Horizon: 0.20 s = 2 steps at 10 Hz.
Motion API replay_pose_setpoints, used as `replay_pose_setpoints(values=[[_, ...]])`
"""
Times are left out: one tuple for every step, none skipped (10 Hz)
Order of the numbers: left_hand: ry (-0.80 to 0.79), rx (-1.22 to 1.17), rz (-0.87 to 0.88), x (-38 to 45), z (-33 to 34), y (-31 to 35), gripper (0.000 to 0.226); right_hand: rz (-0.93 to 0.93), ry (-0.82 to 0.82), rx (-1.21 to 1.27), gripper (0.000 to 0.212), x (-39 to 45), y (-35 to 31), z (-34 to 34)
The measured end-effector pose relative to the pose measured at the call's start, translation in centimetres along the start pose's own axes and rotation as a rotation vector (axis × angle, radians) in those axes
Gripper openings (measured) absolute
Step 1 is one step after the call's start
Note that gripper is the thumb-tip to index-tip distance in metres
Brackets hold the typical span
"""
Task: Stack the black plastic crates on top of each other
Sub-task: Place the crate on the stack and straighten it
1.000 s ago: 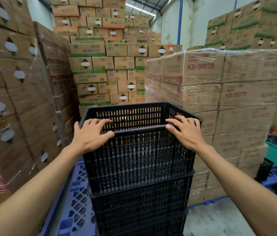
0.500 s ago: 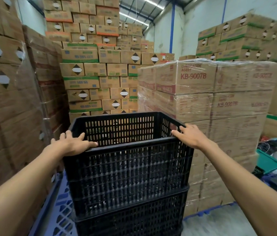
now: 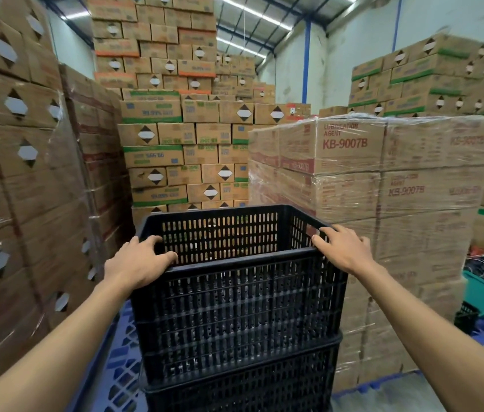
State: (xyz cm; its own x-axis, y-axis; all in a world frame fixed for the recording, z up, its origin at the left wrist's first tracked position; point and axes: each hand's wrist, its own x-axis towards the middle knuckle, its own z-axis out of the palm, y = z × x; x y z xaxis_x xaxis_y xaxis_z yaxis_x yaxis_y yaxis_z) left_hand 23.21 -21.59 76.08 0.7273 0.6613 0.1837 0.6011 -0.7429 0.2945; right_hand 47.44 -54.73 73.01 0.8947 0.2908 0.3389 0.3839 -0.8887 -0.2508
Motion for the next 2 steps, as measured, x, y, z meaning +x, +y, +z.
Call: replay_pose_setpoints(values=[[0.185,-0.202,0.077,-0.8,-0.4,0.0,0.076,0.051,0.208,0.157,0.069,-2.1,-1.1,0.5],[0.398,-0.565,0.178,-4.7,1.1,-1.7,0.070,0.056,0.375,0.455,0.067,-7.0,-1.2,2.7]])
